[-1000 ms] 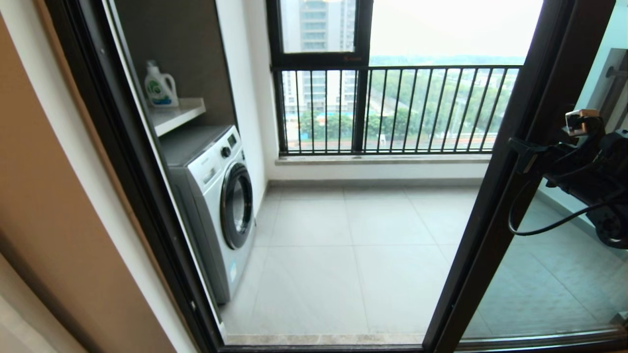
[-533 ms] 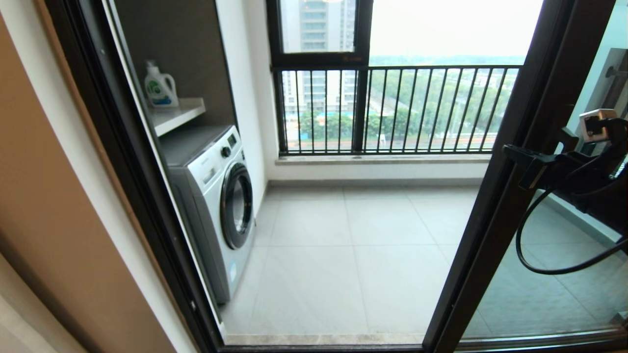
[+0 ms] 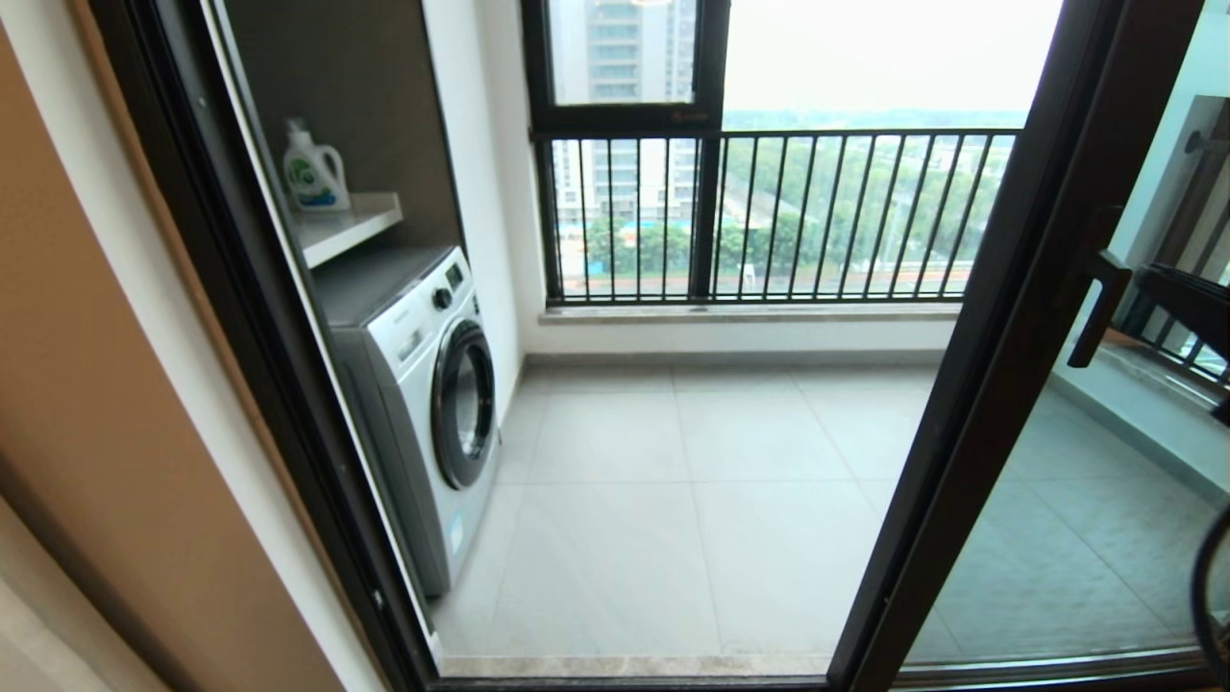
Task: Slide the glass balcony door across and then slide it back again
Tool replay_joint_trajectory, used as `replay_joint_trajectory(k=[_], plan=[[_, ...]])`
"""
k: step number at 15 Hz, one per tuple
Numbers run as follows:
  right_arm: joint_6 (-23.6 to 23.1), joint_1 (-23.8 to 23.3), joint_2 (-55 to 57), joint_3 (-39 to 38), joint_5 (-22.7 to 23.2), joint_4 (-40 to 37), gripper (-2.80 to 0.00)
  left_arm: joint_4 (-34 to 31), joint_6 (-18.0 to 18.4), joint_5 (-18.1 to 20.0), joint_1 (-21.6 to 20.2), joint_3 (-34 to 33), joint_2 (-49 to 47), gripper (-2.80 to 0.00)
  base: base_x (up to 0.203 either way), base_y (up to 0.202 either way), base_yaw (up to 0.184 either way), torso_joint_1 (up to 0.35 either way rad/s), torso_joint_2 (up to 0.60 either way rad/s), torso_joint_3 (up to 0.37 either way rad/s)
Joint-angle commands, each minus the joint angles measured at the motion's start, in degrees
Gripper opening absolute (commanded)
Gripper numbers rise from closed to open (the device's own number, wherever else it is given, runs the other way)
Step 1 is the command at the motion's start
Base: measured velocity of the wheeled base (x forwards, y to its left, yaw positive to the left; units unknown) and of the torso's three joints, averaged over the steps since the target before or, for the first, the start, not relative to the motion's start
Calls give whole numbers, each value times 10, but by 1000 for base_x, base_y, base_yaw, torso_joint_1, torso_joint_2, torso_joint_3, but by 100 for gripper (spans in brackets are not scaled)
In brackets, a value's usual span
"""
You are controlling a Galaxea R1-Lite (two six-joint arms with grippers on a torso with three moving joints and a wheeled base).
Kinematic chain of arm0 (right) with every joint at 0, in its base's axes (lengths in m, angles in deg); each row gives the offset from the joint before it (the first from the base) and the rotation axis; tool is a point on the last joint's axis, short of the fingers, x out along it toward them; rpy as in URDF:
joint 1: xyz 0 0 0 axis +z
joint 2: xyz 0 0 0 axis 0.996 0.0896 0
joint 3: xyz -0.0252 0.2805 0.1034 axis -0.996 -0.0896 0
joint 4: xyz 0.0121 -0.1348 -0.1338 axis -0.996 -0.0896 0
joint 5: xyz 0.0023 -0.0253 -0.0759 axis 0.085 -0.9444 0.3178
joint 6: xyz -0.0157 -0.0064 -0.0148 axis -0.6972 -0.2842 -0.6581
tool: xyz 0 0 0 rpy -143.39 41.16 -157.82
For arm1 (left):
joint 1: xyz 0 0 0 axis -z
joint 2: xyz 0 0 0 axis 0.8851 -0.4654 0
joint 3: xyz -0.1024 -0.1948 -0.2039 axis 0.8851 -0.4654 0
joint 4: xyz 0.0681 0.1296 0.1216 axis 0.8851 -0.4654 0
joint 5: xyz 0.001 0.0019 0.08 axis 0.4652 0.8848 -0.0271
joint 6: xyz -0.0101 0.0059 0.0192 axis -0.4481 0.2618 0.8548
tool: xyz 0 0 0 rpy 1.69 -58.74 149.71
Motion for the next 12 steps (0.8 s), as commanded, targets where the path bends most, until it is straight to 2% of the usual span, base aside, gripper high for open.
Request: replay_joint_trajectory(k=[1,4,6,7,8,9,11,12], plan=[[1,1,-212,8,10,-142,-280,0,0,0,0,0,-1,-280,0,0,0,0,0,0],[2,2,-378,70,23,-387,-280,0,0,0,0,0,-1,-280,0,0,0,0,0,0],[1,5,-451,98,26,-492,-280,0,0,0,0,0,-1,-280,0,0,0,0,0,0],[-1,6,-469,104,18,-518,-280,0,0,0,0,0,-1,-280,0,0,0,0,0,0],[7,7,-470,108,-16,-534,-280,0,0,0,0,0,-1,-280,0,0,0,0,0,0],[23,9,-469,119,-28,-538,-280,0,0,0,0,0,-1,-280,0,0,0,0,0,0],[22,50,-473,164,-32,-567,-280,0,0,0,0,0,-1,-280,0,0,0,0,0,0],[11,57,-484,180,-34,-611,-280,0,0,0,0,0,-1,-280,0,0,0,0,0,0]])
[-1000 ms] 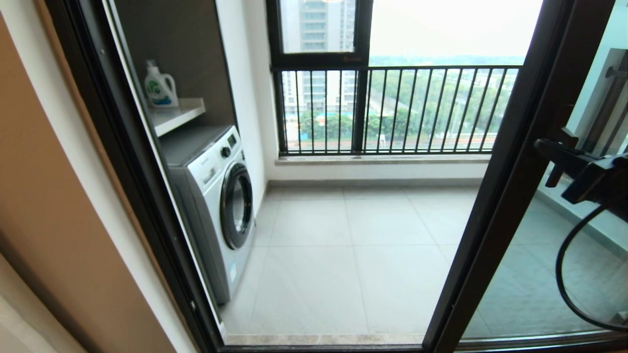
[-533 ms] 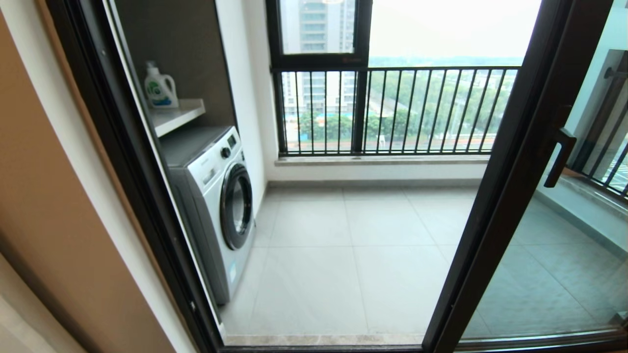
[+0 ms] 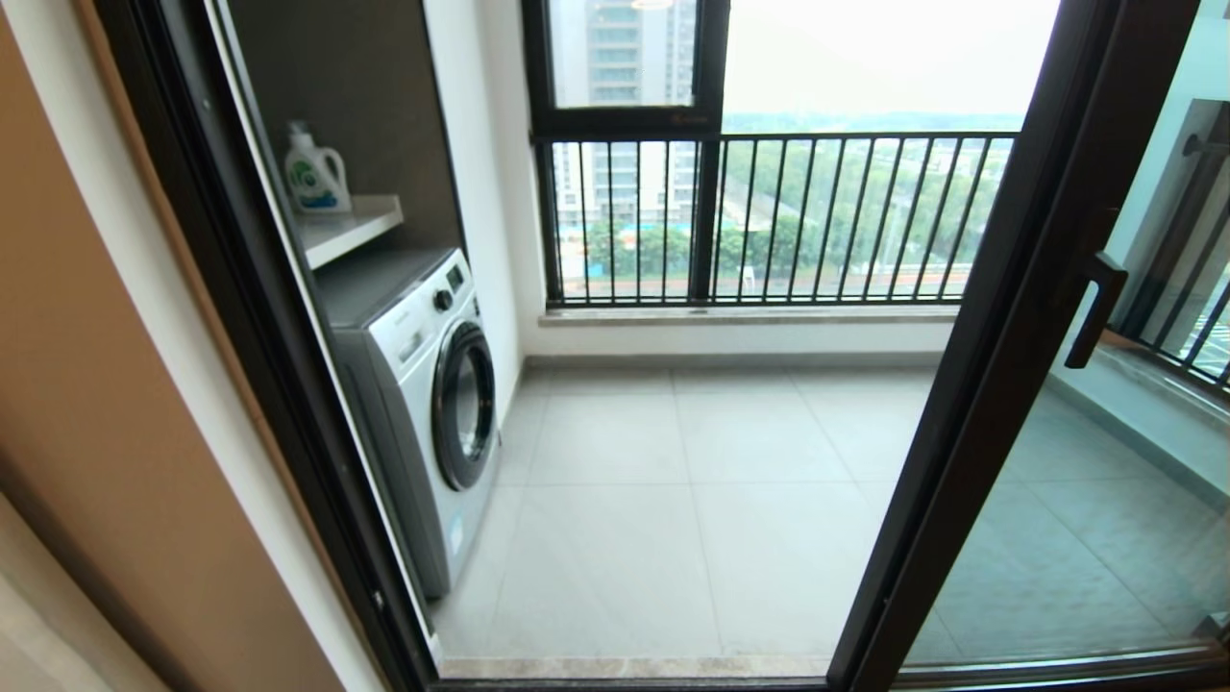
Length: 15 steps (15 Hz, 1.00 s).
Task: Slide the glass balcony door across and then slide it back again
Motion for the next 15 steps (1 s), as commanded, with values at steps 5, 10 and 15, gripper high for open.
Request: replay_joint_trajectory(k=[5,10,15], plan=[[-38,23,-171,-47,-34,-185,-280,0,0,0,0,0,-1,-280,0,0,0,0,0,0],[-71,23,-165,-302,-82,-105,-280,0,0,0,0,0,-1,-280,0,0,0,0,0,0],[-143,24,-165,-424,-196,71,-280,0,0,0,0,0,-1,-280,0,0,0,0,0,0]])
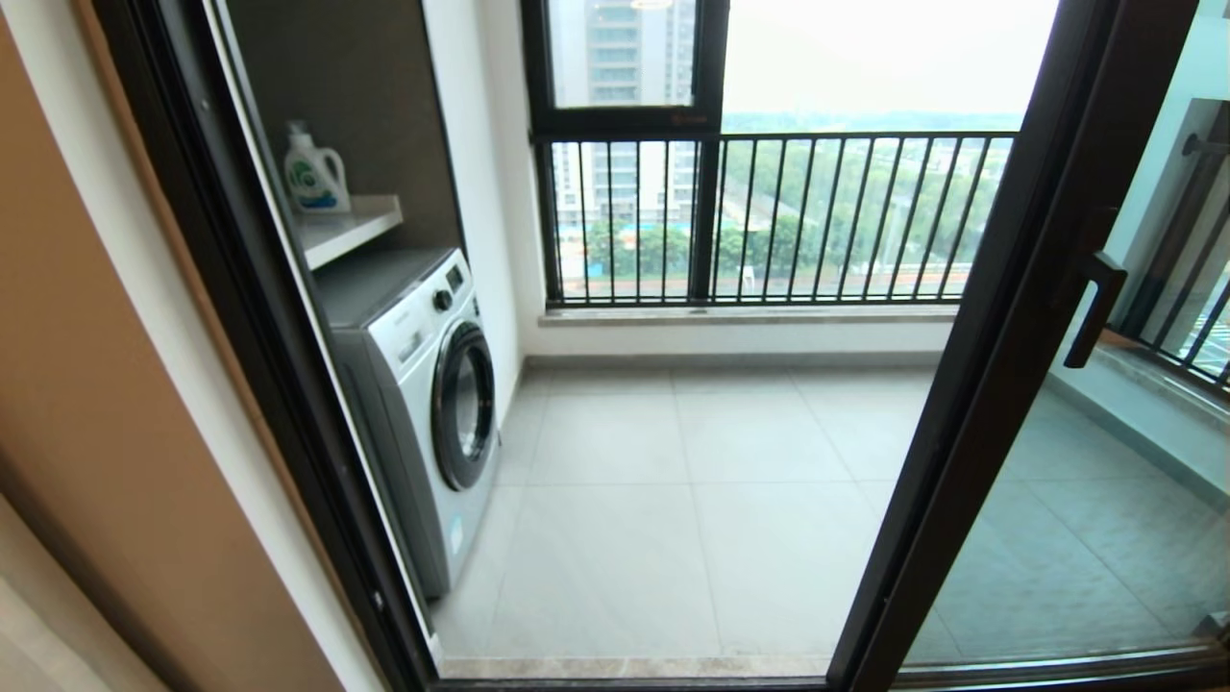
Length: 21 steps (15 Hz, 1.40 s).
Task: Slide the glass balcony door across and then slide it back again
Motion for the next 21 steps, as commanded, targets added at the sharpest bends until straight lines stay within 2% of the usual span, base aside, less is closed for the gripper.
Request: replay_joint_trajectory(k=[1,2,4,21], plan=[[24,0,1,-17,-26,-57,-280,0,0,0,0,0,-1,-280,0,0,0,0,0,0],[36,0,1,-16,-27,-62,-280,0,0,0,0,0,-1,-280,0,0,0,0,0,0],[19,0,0,-18,-27,-53,-280,0,0,0,0,0,-1,-280,0,0,0,0,0,0],[36,0,1,-18,-29,-50,-280,0,0,0,0,0,-1,-280,0,0,0,0,0,0]])
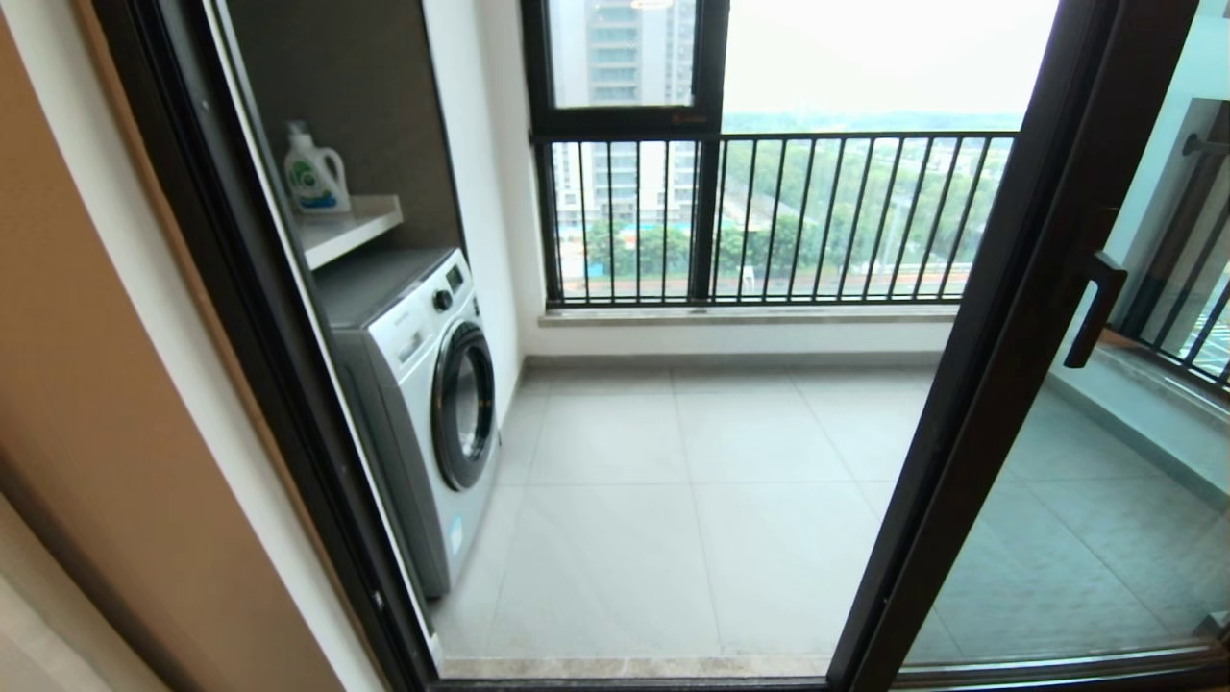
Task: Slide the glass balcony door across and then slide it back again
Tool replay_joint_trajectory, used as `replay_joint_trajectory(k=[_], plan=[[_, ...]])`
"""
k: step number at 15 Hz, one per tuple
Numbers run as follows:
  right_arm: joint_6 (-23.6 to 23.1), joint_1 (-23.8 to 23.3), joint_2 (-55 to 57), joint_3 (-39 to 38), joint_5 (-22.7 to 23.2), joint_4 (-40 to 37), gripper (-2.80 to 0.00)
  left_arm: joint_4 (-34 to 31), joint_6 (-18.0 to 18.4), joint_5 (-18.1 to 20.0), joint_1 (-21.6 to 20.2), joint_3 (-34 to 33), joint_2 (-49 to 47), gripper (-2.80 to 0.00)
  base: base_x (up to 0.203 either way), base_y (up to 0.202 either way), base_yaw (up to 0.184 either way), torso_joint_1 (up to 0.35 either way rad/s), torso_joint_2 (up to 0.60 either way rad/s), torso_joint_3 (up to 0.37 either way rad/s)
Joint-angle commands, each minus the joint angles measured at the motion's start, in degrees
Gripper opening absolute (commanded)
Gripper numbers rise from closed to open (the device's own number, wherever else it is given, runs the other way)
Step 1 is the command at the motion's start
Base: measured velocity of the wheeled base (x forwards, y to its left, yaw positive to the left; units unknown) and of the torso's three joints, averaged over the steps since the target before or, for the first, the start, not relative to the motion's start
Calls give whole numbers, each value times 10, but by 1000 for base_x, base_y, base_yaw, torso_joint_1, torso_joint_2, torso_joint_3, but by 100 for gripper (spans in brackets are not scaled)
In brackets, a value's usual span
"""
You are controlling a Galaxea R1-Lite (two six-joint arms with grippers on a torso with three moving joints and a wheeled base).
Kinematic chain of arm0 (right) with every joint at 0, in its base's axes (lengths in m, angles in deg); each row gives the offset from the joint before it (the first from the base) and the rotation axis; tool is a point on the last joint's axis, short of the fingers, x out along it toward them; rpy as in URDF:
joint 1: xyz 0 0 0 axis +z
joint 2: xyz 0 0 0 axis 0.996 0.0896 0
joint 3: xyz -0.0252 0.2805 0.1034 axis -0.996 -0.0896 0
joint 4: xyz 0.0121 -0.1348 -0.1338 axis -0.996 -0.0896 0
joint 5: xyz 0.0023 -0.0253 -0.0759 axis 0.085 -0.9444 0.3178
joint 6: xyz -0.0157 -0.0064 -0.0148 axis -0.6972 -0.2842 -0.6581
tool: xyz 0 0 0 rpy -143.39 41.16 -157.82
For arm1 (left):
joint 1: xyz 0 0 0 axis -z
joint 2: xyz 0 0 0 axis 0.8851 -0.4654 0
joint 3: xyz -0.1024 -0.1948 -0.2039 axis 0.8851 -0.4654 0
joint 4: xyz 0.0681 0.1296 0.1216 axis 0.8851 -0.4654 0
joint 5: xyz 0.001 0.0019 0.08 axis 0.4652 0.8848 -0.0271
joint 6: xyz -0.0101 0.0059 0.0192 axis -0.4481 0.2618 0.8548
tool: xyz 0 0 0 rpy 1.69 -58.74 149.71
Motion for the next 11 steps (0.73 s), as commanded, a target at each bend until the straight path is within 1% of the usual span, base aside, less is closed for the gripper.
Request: replay_joint_trajectory(k=[1,4,7,11], plan=[[0,0,0,-6,0,1,-280,0,0,0,0,0,-1,-280,0,0,0,0,0,0],[1,0,1,-6,0,0,-280,0,0,0,0,0,-1,-280,0,0,0,0,0,0],[-16,0,1,-6,0,-2,-280,0,0,0,0,0,-1,-280,0,0,0,0,0,0],[-9,0,1,-7,3,0,-280,0,0,0,0,0,-1,-280,0,0,0,0,0,0]])
